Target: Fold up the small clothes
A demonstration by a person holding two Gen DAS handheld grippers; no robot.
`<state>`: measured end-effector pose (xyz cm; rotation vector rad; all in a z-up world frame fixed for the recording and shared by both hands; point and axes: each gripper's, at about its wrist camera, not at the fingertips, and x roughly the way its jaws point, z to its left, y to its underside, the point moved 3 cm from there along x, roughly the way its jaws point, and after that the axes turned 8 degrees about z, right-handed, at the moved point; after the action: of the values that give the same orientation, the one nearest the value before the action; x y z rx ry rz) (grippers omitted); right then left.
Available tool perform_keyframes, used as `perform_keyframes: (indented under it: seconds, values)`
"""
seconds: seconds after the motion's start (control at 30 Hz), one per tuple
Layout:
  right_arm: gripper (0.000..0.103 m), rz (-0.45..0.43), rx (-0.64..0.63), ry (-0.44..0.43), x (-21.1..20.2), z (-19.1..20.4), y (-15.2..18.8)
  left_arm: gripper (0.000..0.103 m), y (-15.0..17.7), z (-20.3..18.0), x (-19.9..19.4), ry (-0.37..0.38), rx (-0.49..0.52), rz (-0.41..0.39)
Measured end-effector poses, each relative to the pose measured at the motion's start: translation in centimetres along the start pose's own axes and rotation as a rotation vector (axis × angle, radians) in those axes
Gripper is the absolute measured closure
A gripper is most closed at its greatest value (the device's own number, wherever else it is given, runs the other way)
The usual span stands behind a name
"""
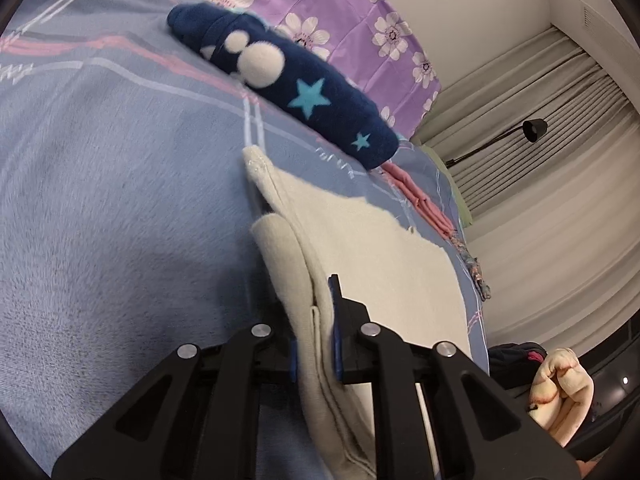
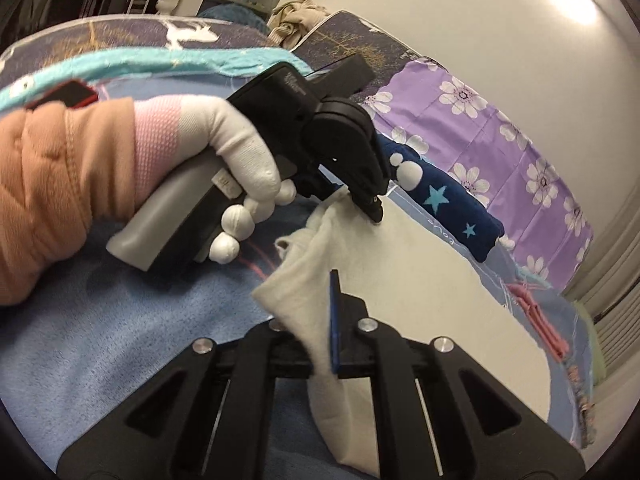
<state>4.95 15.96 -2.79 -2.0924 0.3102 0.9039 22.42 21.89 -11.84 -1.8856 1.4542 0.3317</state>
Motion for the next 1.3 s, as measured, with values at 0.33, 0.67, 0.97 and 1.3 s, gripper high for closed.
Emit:
perform_keyframes:
  seconds: [0.33,0.67,0.97,1.3]
  values:
    - [0.099,-0.068,0.241,-0.104,-3.7,-7.3,1.3,0.092,-1.7,-8.0,-0.3,-0.105,0.147,-0.02]
    - [0.1,-0.111,0.465,-0.226,-5.5,-14.7,5.0,0.093,-2.4,-15.0,2.7,-0.221,0.194,-0.008]
    - [0.1,-0.116,0.603,-0.296,-6.2,-20.3,9.3,0.093,-2.5,-20.6,7.7,-0.245,0.216,0.021]
    - [0.1,-0.098,0.791,-0.279,-6.7,-27.1,17.0,0.093,-1.4,-27.3,16.0,-0.228,0.288,0.096]
